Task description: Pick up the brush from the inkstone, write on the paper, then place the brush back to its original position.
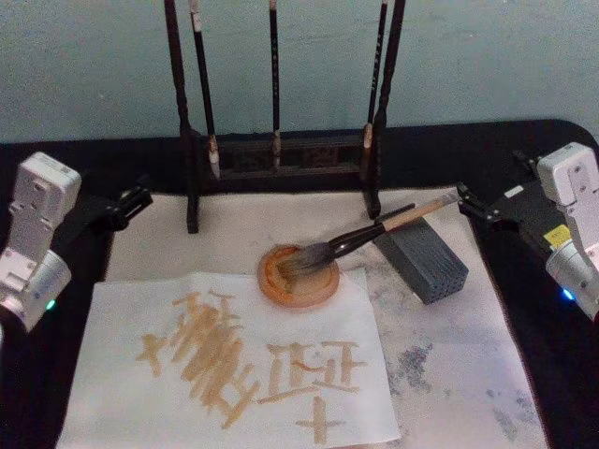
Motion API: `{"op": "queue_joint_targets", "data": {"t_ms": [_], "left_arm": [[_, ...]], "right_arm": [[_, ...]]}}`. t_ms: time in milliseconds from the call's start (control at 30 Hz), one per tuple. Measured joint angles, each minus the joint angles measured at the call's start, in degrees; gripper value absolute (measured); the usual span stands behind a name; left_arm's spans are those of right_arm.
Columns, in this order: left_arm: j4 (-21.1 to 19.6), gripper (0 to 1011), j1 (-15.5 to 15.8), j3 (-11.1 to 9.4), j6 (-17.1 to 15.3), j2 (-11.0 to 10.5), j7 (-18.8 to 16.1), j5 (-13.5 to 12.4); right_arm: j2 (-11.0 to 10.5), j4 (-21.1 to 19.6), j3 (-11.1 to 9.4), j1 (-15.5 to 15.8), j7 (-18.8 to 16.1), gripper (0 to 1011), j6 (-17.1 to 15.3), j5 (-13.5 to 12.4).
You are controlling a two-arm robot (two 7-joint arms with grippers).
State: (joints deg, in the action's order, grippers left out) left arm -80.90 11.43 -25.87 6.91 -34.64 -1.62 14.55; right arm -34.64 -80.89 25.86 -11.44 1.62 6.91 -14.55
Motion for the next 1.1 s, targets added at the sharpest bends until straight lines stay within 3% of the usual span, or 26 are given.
{"op": "queue_joint_targets", "data": {"t_ms": [1100], "left_arm": [[0.00,1002,0.00,0.00,0.00,0.00,0.00,0.00]], "right_arm": [[0.00,0.00,0.00,0.01,0.00,1001,-0.01,0.00]]}}
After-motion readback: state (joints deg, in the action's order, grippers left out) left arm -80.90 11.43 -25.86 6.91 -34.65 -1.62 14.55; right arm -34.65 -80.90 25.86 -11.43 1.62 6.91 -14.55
